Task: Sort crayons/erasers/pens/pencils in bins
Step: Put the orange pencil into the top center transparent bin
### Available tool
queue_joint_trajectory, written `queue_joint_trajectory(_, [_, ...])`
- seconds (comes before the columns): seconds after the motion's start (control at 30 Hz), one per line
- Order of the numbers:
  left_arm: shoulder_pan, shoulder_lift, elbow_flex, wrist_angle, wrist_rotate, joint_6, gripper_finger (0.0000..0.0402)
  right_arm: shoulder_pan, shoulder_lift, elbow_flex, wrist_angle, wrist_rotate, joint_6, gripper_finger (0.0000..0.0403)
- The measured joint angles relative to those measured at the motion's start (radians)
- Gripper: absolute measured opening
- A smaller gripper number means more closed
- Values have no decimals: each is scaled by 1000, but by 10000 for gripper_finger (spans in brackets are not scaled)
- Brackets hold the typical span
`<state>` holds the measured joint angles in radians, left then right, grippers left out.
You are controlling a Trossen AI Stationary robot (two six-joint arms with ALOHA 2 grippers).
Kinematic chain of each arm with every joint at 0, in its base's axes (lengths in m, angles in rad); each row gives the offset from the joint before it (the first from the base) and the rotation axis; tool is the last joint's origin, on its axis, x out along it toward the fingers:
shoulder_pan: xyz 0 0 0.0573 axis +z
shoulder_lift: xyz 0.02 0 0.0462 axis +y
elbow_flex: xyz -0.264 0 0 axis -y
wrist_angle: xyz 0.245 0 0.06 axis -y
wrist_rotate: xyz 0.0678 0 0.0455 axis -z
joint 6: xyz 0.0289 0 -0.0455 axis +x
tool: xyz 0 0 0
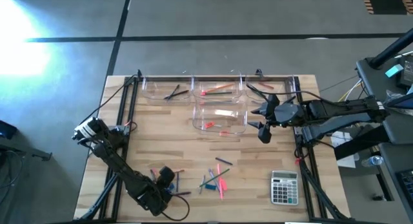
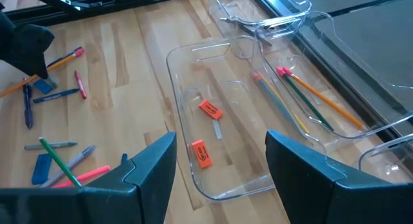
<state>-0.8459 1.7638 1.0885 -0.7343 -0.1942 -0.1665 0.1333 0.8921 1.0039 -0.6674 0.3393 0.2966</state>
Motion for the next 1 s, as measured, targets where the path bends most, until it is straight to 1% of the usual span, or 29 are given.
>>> queue_joint_trajectory(0.2, [0,0,0,1,7,0,96,0,0,0,0,0,0,224])
queue_joint_trajectory(0.53, [2,0,0,19,29,0,48,0,0,0,0,0,0,224])
queue_joint_trajectory(0.73, [12,0,2,17,41,-1,12,0,0,0,0,0,0,224])
queue_joint_trajectory(0.9, [27,-15,27,-9,50,-2,5,0,0,0,0,0,0,224])
queue_joint_trajectory(1.0, [34,-57,53,-38,12,-1,3,0,0,0,0,0,0,224])
